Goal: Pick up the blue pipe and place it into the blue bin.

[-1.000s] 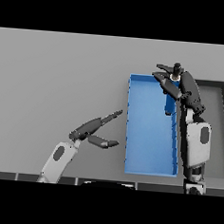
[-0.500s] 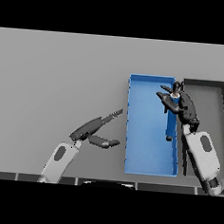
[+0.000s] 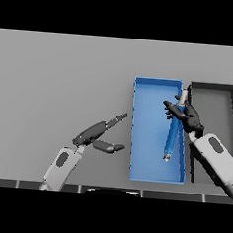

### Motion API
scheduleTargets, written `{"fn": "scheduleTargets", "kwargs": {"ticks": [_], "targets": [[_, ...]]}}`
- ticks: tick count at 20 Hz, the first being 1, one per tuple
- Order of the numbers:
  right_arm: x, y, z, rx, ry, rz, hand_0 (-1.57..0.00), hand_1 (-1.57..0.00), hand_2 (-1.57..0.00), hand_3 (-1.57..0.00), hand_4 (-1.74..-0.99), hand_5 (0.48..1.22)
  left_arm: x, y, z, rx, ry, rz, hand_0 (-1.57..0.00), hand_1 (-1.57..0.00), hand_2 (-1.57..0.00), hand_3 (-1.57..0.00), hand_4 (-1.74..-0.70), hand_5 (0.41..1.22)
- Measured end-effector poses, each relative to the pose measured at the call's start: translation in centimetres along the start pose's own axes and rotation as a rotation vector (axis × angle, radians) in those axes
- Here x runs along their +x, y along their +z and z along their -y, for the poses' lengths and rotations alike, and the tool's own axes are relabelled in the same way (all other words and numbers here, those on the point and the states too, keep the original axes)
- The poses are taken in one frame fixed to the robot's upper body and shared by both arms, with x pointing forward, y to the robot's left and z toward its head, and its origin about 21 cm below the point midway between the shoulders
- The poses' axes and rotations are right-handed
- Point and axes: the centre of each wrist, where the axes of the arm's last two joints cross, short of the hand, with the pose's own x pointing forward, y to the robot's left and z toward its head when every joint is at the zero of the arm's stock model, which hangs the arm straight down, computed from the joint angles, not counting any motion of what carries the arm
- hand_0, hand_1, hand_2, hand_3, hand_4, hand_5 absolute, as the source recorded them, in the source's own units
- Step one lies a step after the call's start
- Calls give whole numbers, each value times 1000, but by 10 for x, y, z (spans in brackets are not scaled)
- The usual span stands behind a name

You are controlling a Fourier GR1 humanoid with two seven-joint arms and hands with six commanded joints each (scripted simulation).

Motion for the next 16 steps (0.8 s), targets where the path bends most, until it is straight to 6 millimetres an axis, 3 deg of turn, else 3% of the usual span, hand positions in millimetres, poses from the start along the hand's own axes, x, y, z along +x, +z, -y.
{"fn": "scheduleTargets", "kwargs": {"ticks": [3, 7, 16], "targets": [[3, 0, 0, 3, 161, 7, -283, -268, -258, -75, -1250, 962, -2, 3, 0, -3, 1, 2, 1, 1, 1, 1, -926, 494], [3, 0, -2, 41, 400, -34, -115, -109, -105, -30, -1190, 809, -2, 5, -3, 5, 6, -5, 1, 1, 1, 1, -929, 496], [0, 3, -10, 77, 533, -58, -19, -17, -17, -4, -1084, 713, -3, 4, -4, 2, 0, 4, 1, 1, 1, 1, -930, 496]]}}
